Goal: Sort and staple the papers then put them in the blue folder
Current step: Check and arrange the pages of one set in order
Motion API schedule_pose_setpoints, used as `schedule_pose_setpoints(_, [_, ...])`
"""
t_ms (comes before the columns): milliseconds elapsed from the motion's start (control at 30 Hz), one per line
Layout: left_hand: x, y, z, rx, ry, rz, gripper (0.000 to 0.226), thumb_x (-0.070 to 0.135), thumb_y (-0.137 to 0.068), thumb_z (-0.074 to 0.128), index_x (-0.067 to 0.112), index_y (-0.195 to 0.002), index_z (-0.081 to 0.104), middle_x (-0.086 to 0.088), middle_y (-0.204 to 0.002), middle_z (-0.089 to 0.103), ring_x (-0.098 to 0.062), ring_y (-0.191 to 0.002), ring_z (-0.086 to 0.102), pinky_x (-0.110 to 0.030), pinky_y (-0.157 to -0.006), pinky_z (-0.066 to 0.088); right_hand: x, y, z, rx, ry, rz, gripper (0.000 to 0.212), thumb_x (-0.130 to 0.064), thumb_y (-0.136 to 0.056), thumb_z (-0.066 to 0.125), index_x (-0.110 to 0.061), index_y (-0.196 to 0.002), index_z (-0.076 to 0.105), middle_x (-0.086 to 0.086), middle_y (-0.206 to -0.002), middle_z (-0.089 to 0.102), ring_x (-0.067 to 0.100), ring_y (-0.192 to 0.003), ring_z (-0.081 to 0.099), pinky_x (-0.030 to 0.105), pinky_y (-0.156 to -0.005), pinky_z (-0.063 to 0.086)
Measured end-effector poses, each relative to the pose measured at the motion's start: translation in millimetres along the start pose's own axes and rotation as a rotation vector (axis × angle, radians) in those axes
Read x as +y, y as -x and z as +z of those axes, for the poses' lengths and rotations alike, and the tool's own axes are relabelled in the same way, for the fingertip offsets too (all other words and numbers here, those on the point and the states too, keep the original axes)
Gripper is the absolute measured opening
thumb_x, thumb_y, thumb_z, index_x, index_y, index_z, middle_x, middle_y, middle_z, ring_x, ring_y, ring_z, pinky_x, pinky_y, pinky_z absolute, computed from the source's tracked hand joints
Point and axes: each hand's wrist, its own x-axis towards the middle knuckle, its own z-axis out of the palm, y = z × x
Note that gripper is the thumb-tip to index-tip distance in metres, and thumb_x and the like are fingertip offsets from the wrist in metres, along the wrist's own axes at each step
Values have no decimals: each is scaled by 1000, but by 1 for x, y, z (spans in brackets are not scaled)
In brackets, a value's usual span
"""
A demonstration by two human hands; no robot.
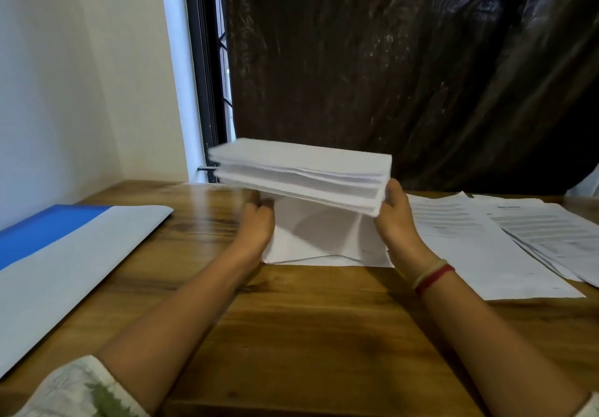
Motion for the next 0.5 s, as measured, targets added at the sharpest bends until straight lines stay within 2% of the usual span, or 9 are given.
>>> schedule_pose_setpoints(33, [2,-2,0,0,18,7,38,3,-101,32,18,-133,45,3,-110,56,-8,-87,56,-18,-75,47,-1,-1,0,11,1,-7,39,-35,-100,49,-26,-137,40,-12,-116,47,9,-98,49,31,-86,42])
schedule_pose_setpoints(100, [-1,-1,0,-50,20,1,43,4,-100,32,21,-138,42,-3,-126,57,-23,-108,58,-31,-91,48,-1,-2,0,3,-19,18,36,-34,-101,48,-26,-135,41,-10,-116,47,11,-98,50,32,-85,42])
schedule_pose_setpoints(167, [0,5,3,-36,10,-15,45,9,-103,34,21,-146,34,2,-139,47,-22,-127,46,-26,-99,34,-1,-1,0,3,-8,62,29,-31,-102,45,-23,-129,43,-4,-122,51,20,-106,52,36,-87,46])
schedule_pose_setpoints(233, [1,5,3,-17,46,5,44,9,-103,35,16,-147,33,13,-124,48,-14,-119,46,-23,-92,33,-1,-2,-1,19,-48,65,33,-32,-101,46,-20,-132,44,1,-126,53,21,-107,52,34,-86,49])
schedule_pose_setpoints(300, [6,1,1,-19,73,79,36,8,-102,35,17,-136,44,12,-109,58,-16,-105,58,-24,-84,48,-4,-3,-2,28,-136,41,33,-35,-97,50,-19,-126,50,-1,-115,56,17,-99,52,28,-78,47])
schedule_pose_setpoints(367, [8,0,0,-21,77,101,28,13,-102,38,17,-127,51,-1,-106,65,-19,-95,64,-27,-74,56,-8,-4,-5,30,-285,74,13,-29,-99,49,-18,-96,55,-5,-85,60,12,-77,52,17,-64,47])
schedule_pose_setpoints(400, [6,1,-1,-14,79,93,27,16,-102,40,15,-126,53,-7,-109,66,-23,-95,65,-36,-76,57,-7,-5,-5,42,-312,89,18,-23,-101,47,-16,-84,51,-6,-73,57,9,-68,48,11,-53,45])
schedule_pose_setpoints(433, [4,1,0,-2,73,62,28,17,-101,40,12,-125,54,-13,-112,65,-29,-97,64,-47,-81,54,-8,-2,-3,64,-285,106,20,-19,-102,45,-15,-83,50,-5,-72,55,7,-66,47,7,-48,42])
schedule_pose_setpoints(500, [-4,2,0,25,29,-21,31,19,-100,41,9,-126,53,-20,-117,60,-37,-105,59,-56,-94,46,-3,-1,2,55,-279,143,8,-21,-102,46,-19,-97,52,-8,-85,54,3,-74,50,8,-54,41])
